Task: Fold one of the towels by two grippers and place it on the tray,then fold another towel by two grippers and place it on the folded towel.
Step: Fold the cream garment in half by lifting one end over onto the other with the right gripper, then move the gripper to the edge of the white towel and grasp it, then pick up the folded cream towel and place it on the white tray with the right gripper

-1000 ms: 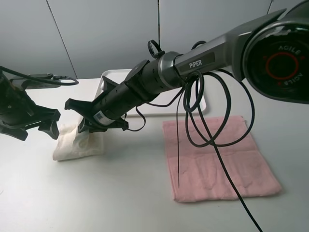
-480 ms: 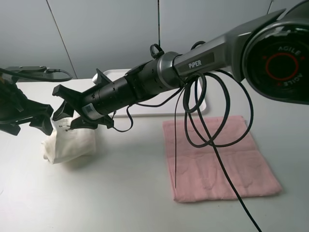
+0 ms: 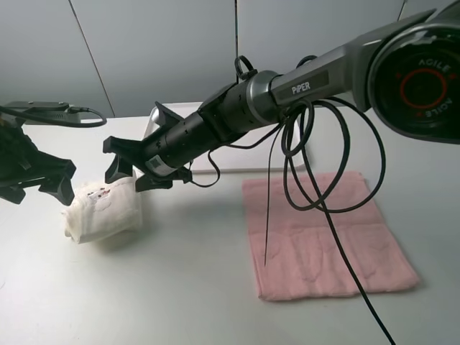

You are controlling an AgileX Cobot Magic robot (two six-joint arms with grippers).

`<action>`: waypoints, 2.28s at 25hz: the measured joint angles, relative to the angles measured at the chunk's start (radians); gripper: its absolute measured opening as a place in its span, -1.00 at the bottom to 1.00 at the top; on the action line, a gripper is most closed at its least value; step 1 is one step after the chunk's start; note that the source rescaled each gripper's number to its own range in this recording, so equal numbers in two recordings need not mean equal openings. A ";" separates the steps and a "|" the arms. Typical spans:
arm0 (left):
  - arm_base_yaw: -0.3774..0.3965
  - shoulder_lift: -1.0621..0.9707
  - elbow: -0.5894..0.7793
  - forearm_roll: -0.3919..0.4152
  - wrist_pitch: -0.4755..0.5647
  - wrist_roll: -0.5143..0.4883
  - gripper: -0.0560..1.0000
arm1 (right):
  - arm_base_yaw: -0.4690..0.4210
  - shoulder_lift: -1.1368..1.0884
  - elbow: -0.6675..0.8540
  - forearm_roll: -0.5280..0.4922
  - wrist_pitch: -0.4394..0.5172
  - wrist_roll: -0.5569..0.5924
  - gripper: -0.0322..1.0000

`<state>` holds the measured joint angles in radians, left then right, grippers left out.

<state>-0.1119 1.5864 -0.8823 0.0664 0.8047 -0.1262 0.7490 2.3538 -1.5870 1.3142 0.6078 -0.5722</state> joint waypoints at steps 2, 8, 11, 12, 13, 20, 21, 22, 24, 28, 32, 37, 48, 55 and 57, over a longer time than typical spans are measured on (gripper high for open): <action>0.000 0.000 0.000 0.001 0.000 0.012 0.95 | 0.000 0.000 0.000 -0.067 -0.026 0.036 0.33; 0.000 0.000 0.000 0.005 0.003 0.032 0.95 | 0.000 0.000 0.000 -0.103 -0.071 0.067 0.34; 0.000 0.000 0.000 0.005 0.003 0.041 0.95 | 0.000 0.000 0.000 -0.109 -0.080 0.067 0.34; 0.000 0.000 0.000 0.005 0.005 0.043 0.95 | 0.000 0.000 0.000 -0.113 -0.082 0.067 0.34; 0.000 0.000 0.000 0.005 0.007 0.043 0.95 | 0.000 0.000 0.000 -0.121 -0.084 0.067 0.34; 0.000 0.000 0.000 -0.011 0.020 0.043 0.95 | 0.012 0.054 -0.078 -0.148 -0.063 0.082 0.48; 0.000 0.000 0.000 -0.016 0.024 0.044 0.95 | 0.019 0.065 -0.097 -0.162 -0.063 0.097 0.48; 0.000 0.000 0.000 -0.018 0.028 0.044 0.95 | 0.027 0.075 -0.118 -0.189 -0.063 0.121 0.48; 0.000 0.000 0.000 -0.020 0.041 0.045 0.95 | 0.038 0.097 -0.157 -0.246 -0.059 0.171 0.48; 0.000 0.000 0.000 -0.026 0.047 0.048 0.95 | 0.043 0.130 -0.219 -0.392 -0.059 0.276 0.48; 0.000 0.000 0.000 -0.031 0.047 0.050 0.95 | 0.057 0.154 -0.250 -0.445 -0.050 0.327 0.45; 0.000 0.000 0.000 -0.031 0.040 0.054 0.95 | 0.077 0.166 -0.262 -0.454 -0.046 0.340 0.35; 0.000 0.000 0.000 -0.031 0.040 0.058 0.95 | 0.079 0.176 -0.262 -0.469 -0.032 0.383 -0.74; 0.000 0.000 0.000 -0.031 0.038 0.058 0.95 | 0.079 0.167 -0.262 -0.409 0.002 0.358 -0.74; 0.000 0.000 0.000 -0.031 0.040 0.058 0.95 | 0.079 0.143 -0.262 -0.387 0.018 0.327 -0.74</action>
<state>-0.1119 1.5864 -0.8823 0.0358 0.8449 -0.0685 0.8282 2.4967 -1.8487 0.9274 0.6253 -0.2455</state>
